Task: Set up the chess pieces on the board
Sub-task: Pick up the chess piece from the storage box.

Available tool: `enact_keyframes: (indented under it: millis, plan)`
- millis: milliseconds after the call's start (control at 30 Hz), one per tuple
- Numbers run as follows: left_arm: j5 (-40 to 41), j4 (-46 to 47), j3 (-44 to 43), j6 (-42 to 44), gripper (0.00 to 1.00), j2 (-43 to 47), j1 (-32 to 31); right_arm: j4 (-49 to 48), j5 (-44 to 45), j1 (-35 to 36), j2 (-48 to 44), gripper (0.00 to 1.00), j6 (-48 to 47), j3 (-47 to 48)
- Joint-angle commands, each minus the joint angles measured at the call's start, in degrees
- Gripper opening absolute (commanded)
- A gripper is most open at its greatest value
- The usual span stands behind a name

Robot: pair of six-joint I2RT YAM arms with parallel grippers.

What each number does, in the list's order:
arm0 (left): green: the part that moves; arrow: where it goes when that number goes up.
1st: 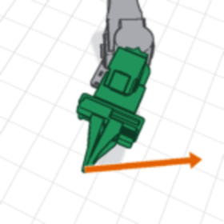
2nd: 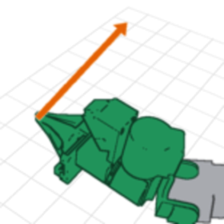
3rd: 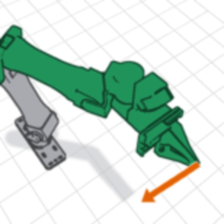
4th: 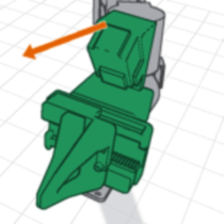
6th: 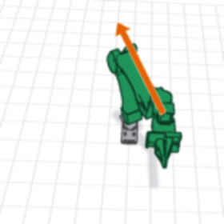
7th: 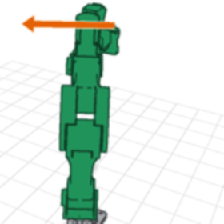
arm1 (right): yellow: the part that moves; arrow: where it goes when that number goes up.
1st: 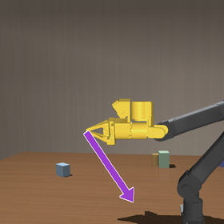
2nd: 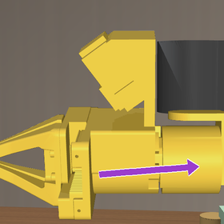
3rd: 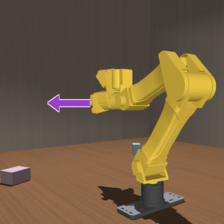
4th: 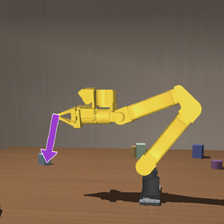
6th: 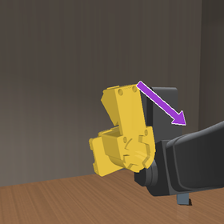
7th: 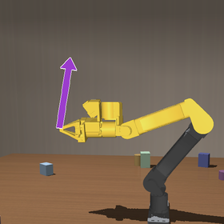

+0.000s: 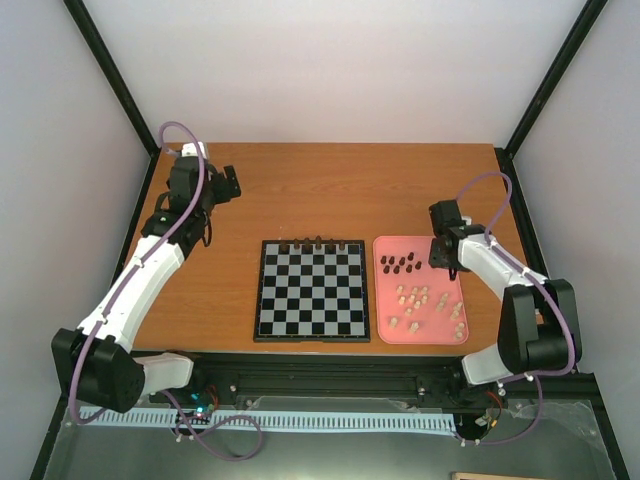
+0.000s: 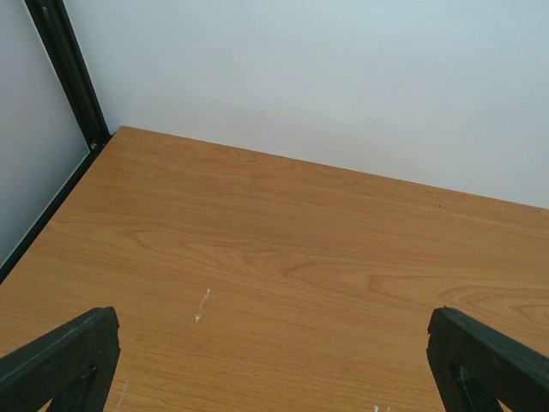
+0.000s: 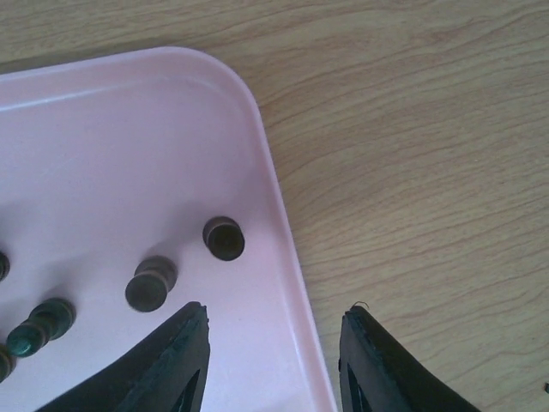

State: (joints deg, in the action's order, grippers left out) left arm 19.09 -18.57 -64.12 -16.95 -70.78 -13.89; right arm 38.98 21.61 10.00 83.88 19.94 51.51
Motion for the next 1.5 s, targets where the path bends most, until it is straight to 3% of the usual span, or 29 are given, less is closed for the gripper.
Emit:
enact_keyframes:
  millis: [0,367,833,1200,1467]
  plan:
    - [-1.1,1.8,-1.0,-0.2,1.0,-0.4,-0.2,-4.6,-1.8,-2.7,-1.4,0.42,-0.5,-1.2]
    - [-0.8,2.0,-1.2,-0.1,1.0,-1.0,-0.2,-9.3,-9.0,-5.0,3.1,0.39,-2.8,-0.4]
    - [-0.5,2.0,-1.3,0.0,1.0,-1.4,-0.2,-11.2,-10.5,-6.9,7.0,0.33,-3.7,0.6]
    - [-0.4,2.0,-1.4,0.0,1.0,-1.5,-0.2,-11.6,-11.1,-7.3,8.4,0.24,-3.9,1.2]
    - [-0.1,2.0,-1.4,0.2,1.0,-1.5,-0.2,-11.9,-11.2,-7.4,10.0,0.24,-3.9,1.7]
